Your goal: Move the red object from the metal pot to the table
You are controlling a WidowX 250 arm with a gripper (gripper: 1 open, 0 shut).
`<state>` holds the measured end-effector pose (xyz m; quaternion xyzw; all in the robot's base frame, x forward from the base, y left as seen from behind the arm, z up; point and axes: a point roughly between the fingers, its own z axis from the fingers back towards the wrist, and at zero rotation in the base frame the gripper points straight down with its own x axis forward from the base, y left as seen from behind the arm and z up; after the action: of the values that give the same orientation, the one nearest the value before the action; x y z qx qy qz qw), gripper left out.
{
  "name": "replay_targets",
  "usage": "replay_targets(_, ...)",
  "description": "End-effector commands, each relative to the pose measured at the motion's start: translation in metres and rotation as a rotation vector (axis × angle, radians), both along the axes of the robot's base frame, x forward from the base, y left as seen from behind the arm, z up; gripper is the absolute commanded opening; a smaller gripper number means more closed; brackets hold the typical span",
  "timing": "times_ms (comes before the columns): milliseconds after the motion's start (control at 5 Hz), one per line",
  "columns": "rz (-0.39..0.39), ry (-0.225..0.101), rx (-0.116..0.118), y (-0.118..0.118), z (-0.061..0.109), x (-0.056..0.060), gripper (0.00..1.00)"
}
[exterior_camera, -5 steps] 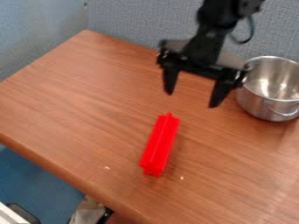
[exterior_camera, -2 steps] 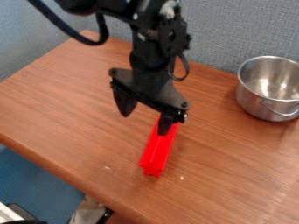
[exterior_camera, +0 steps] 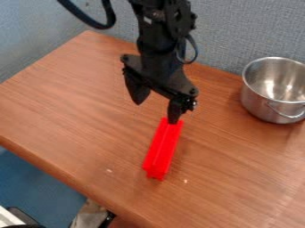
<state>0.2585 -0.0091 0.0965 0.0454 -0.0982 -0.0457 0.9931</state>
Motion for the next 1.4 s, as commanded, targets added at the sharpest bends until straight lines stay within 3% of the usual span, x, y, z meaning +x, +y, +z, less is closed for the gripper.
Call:
replay_targets(0,0.016,-0.037,-0.019,-0.025,-0.020,0.003,0.00)
replay_targets(200,0.033,-0.077,-0.052,-0.030,-0.011,0.012,0.00)
replay_targets(400,-0.013,-0.082,-0.047,-0.024,0.000,0.003,1.00)
replay_targets(600,-0.047,-0.122,-0.051,-0.016,0.030,-0.005,1.00)
replay_targets(800,0.108,-0.132,-0.036,-0.025,0.024,0.001,1.00)
replay_targets(1000,0.227,-0.120,0.001,-0.045,0.000,0.008,1.00)
replay_targets(1200,0.229,-0.070,0.015,-0.037,-0.012,0.003,1.00)
